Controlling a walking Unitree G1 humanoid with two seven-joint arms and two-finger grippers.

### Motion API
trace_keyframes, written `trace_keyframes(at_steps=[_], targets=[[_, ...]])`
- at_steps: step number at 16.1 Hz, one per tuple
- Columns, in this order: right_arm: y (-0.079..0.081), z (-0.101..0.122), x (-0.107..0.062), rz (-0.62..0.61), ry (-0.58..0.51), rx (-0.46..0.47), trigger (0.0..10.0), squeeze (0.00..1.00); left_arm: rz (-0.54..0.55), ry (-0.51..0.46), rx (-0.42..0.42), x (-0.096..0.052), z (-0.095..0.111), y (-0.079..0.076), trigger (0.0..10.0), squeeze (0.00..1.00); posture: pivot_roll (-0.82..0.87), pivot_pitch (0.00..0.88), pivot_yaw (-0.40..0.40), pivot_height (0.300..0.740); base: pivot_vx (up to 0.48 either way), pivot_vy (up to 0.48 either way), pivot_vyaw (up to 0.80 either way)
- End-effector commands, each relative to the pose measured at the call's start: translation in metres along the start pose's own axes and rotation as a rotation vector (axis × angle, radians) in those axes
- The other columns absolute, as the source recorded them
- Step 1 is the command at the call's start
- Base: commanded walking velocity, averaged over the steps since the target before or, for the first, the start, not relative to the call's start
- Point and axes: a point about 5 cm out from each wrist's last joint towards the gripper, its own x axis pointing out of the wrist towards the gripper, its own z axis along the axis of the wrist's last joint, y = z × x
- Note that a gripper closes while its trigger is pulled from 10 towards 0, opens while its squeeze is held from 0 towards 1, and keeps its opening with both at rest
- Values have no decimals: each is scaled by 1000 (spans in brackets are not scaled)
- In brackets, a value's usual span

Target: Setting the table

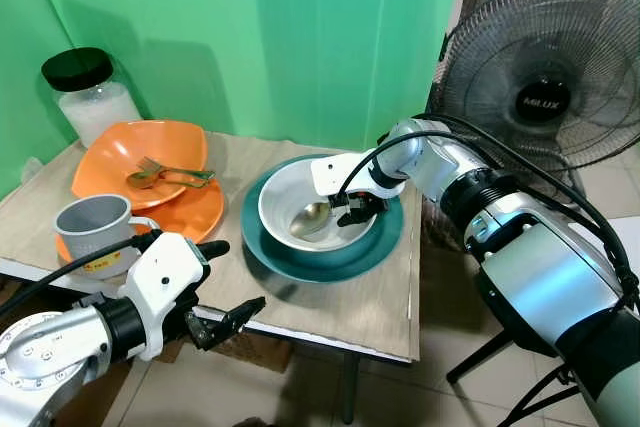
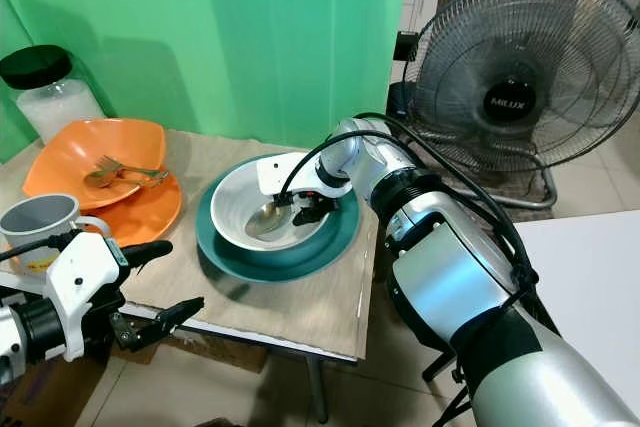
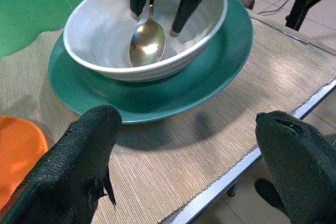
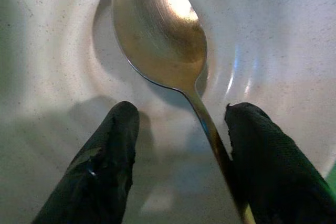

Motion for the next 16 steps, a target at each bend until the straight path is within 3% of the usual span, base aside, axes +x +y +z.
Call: trace_keyframes(at_steps=[1, 2, 3, 16], targets=[[-4, 1, -4, -4, 31, -9, 3020, 0, -31, 17, 5, 0, 0, -1, 10000, 0, -48, 56, 77, 740, 0, 0, 0], [-4, 1, -3, -3, 31, -9, 3020, 0, -35, 18, 5, 0, 0, -1, 10000, 0, -48, 56, 77, 740, 0, 0, 0], [-3, 2, -3, 7, 28, -10, 0, 0, -40, 23, 6, 1, 0, 4, 10000, 0, -45, 61, 85, 740, 0, 0, 0], [1, 8, -3, 124, 52, -86, 0, 0, -53, 32, 7, -2, -3, -2, 10000, 0, -40, 49, 69, 740, 0, 0, 0]])
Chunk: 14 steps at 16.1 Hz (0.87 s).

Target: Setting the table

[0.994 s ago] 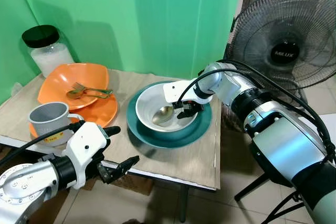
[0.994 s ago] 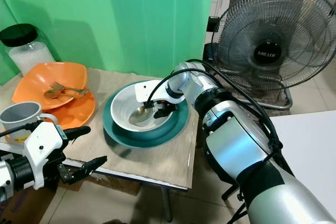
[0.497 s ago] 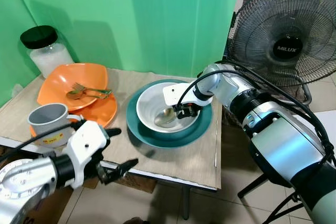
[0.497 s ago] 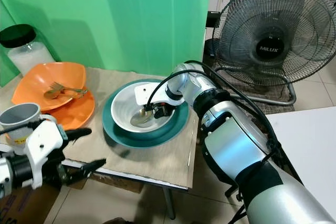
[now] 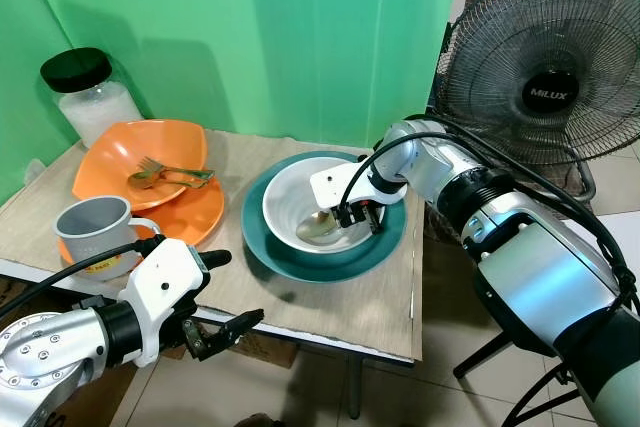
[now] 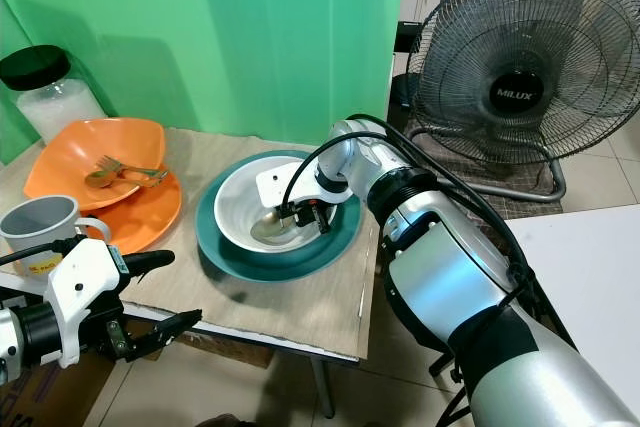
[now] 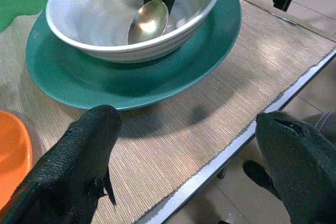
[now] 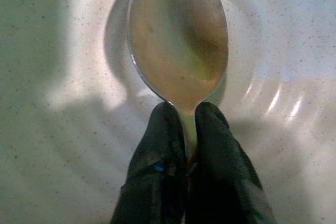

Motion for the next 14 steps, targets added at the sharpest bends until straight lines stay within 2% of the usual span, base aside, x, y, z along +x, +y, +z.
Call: trace_keyframes(at_steps=[1, 7, 11, 14], targets=[[-5, 7, -5, 0, -3, -29, 0, 0, 0, 0, 15, 0, 3, 0, 10000, 0, -38, 47, 71, 740, 0, 0, 0], [-5, 12, -4, -8, -33, -33, 0, 0, 9, -3, 28, 1, 5, 4, 10000, 0, -32, 30, 67, 740, 0, 0, 0], [-11, 18, -11, -55, -127, 2, 0, 0, 22, -9, 34, 1, 5, 4, 10000, 0, -23, 7, 58, 740, 0, 0, 0], [-20, 23, -25, -109, -245, 58, 0, 0, 37, -20, 41, 1, 8, 7, 10000, 0, -20, 0, 53, 740, 0, 0, 0]])
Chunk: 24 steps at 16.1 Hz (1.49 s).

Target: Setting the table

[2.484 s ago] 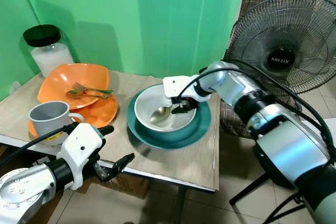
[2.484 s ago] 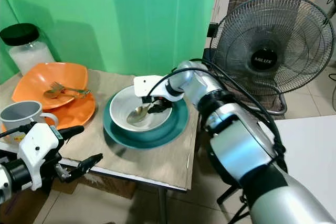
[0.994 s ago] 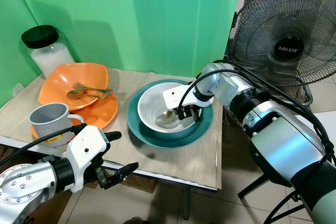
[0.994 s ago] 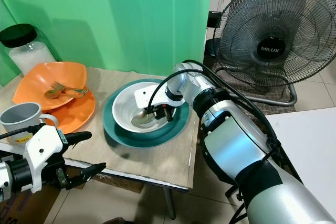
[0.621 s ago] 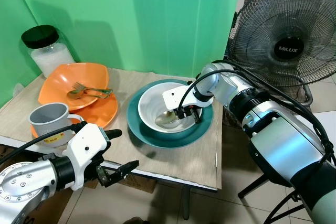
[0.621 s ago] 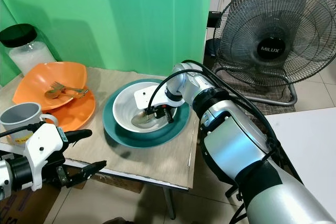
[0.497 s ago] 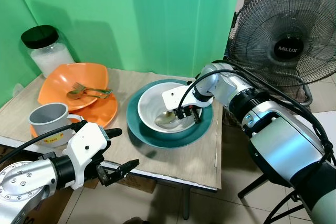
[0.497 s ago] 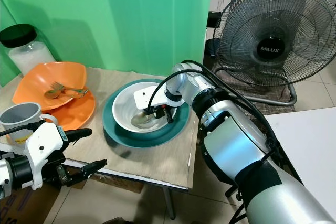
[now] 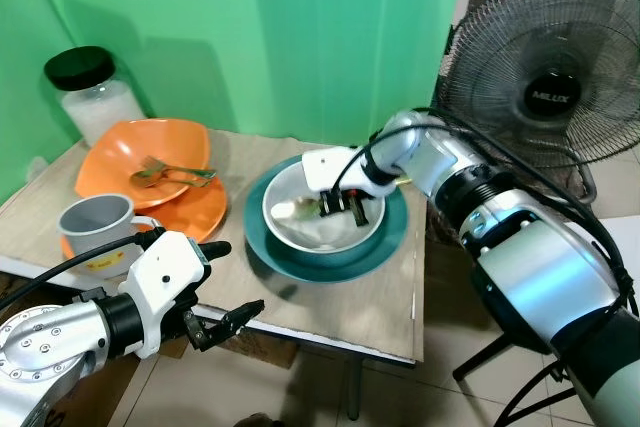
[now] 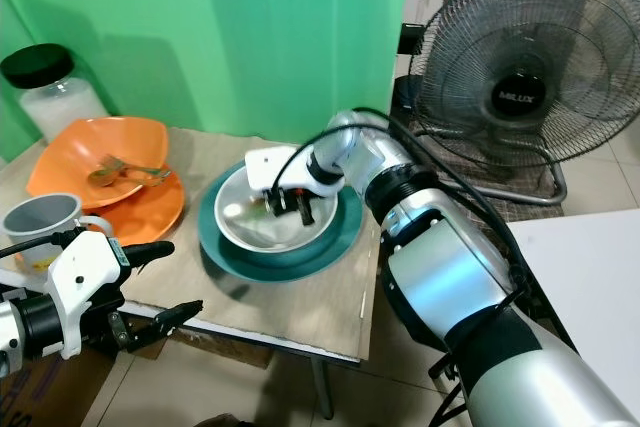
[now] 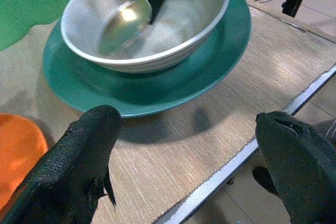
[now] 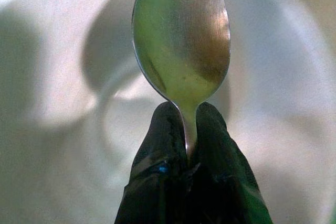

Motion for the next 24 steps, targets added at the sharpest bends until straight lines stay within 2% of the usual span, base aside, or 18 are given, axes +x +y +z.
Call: trace_keyframes(at_steps=[1, 3, 4, 7, 9, 11, 13, 15, 16, 17, 18, 20, 21, 22, 23, 24], targets=[[-15, 15, -18, -82, -86, 5, 0, 0, 24, -23, 5, 0, 3, 4, 10000, 0, -21, 0, 52, 740, 0, 0, 0], [-26, 21, -36, -171, -202, 69, 0, 0, 37, -73, -13, -1, 9, 4, 10000, 0, -25, 0, 52, 740, 0, 0, 0], [-27, 22, -39, -178, -227, 79, 0, 0, 38, -82, -15, -2, 11, 5, 10000, 0, -25, 0, 52, 740, 0, 0, 0], [-37, 18, -63, -306, -335, 141, 0, 0, 47, -129, -14, -1, 20, 6, 10000, 0, -25, 0, 40, 740, 0, 0, 0], [-43, 7, -78, -443, -381, 246, 0, 0, 45, -174, -21, 2, 27, 4, 10000, 0, -27, 0, 36, 740, 0, 0, 0], [-48, -5, -101, -599, -472, 402, 0, 0, 31, -212, -32, 4, 34, 0, 10000, 0, -30, 0, 32, 740, 0, 0, 0], [-45, -15, -114, -664, -519, 483, 0, 0, 36, -225, -34, 6, 36, -1, 10000, 0, -33, 0, 30, 740, 0, 0, 0], [-23, -22, -131, -773, -582, 573, 0, 0, 78, -245, -48, 13, 38, 0, 10000, 0, -44, 0, 25, 740, 0, 0, 0], [-11, -19, -134, -789, -597, 586, 471, 0, 103, -233, -56, 17, 38, 1, 10000, 0, -51, 0, 22, 740, 0, 0, 0], [4, -13, -137, -773, -635, 613, 10000, 0, 149, -208, -44, 25, 40, 3, 10000, 0, -55, 0, 18, 740, 0, 0, 0], [9, -11, -139, -786, -644, 611, 10000, 0, 182, -201, -40, 28, 41, 5, 10000, 0, -59, 0, 19, 740, 0, 0, 0], [36, -7, -137, -853, -692, 641, 10000, 0, 308, -223, -57, 38, 45, 12, 10000, 0, -80, 0, 27, 740, 0, 0, 0], [44, -6, -136, -881, -729, 675, 10000, 0, 339, -239, -62, 40, 46, 14, 10000, 0, -85, 0, 29, 740, 0, 0, 0], [61, -5, -133, -948, -783, 776, 10000, 0, 387, -271, -65, 44, 50, 14, 10000, 0, -95, 0, 37, 740, 0, 0, 0], [84, -2, -120, -969, -746, 824, 10000, 0, 430, -299, -93, 49, 54, 12, 10000, 0, -114, 0, 52, 740, 0, 0, 0], [92, 0, -115, -986, -720, 824, 10000, 0, 456, -306, -100, 52, 57, 11, 10000, 0, -118, 0, 55, 740, 0, 0, 0]])
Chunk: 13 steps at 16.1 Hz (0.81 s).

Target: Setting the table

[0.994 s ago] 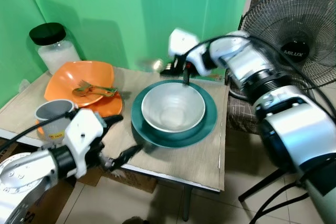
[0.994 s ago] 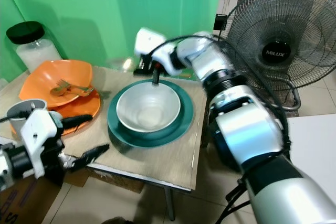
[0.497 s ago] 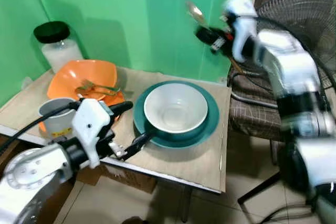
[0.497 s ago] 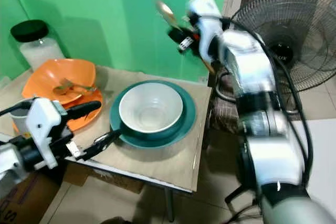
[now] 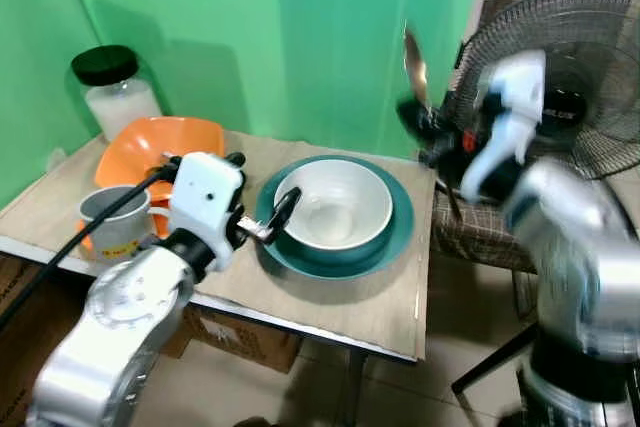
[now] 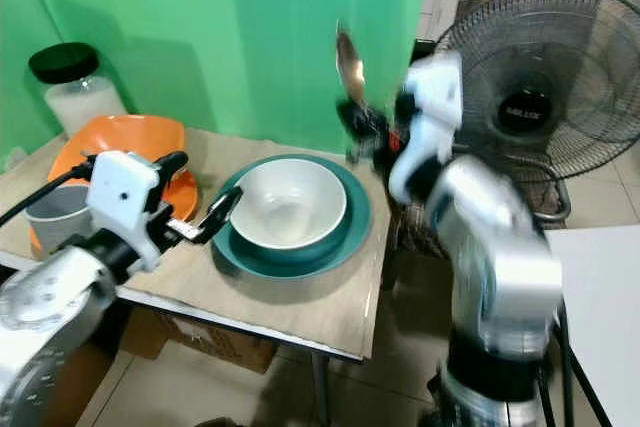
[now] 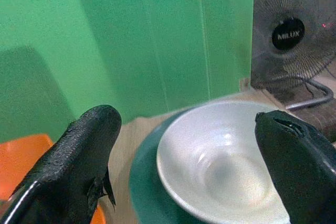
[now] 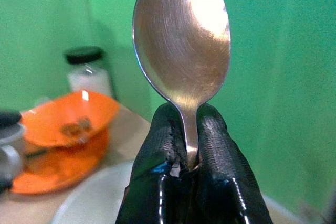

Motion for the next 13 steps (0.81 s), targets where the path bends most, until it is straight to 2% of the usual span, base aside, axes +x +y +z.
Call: trace_keyframes(at_steps=[1, 3, 5, 7, 9, 13], targets=[[8, 5, -7, -35, -37, -13, 10000, 0, 34, 5, 23, 4, 1, -1, 10000, 0, -115, 0, 51, 740, 0, 0, 0], [11, -4, -20, -113, -49, 16, 10000, 0, 85, -2, 41, 6, 0, -2, 10000, 0, -108, 0, 44, 740, 0, 0, 0], [16, -17, -38, -168, -27, 5, 10000, 0, 178, -27, 39, 4, 0, 3, 10000, 0, -105, 0, 42, 740, 0, 0, 0], [19, -37, -47, -198, 7, -23, 10000, 0, 236, -34, 25, -2, -3, 5, 10000, 0, -98, 0, 35, 740, 0, 0, 0], [18, -47, -45, -284, 25, 39, 10000, 0, 233, -19, 36, -6, -7, 4, 10000, 0, -87, 0, 28, 740, 0, 0, -219], [26, -52, -33, -315, 7, 73, 10000, 0, 255, -20, 34, -5, -7, 4, 10000, 0, -74, 6, 25, 740, 0, 0, -775]])
